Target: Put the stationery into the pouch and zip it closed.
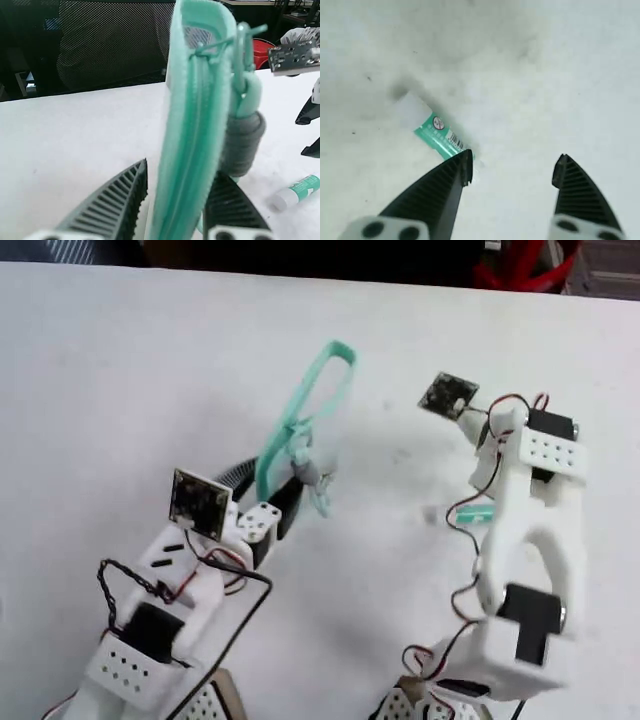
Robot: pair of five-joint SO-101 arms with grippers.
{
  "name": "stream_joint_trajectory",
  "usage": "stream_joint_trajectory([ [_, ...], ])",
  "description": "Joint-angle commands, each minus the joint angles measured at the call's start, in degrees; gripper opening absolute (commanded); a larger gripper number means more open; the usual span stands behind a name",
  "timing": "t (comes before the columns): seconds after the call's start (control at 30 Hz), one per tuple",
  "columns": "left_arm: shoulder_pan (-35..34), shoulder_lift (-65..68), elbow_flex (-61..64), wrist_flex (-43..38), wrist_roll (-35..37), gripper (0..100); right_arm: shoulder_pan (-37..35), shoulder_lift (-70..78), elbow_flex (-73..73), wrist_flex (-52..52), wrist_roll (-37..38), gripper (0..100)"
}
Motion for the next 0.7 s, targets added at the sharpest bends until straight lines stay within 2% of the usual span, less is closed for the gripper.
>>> stream_joint_trajectory([
  [0.0, -0.04, -0.22, -0.62, 0.0, 0.35, 17, 0.84, 4.0, -0.44, -3.56, 5.19, 25.2],
  [0.23, -0.04, -0.22, -0.62, 0.0, 0.35, 17, 3.3, 10.42, -0.35, -0.92, 23.65, 25.2],
  [0.37, -0.04, -0.22, -0.7, 0.0, 0.35, 17, 2.95, 11.91, -0.35, -1.36, 24.35, 25.2],
  [0.67, -0.04, -0.22, -0.62, 0.0, 0.35, 17, 0.92, 17.71, 4.57, -12.79, 24.26, 23.2],
])
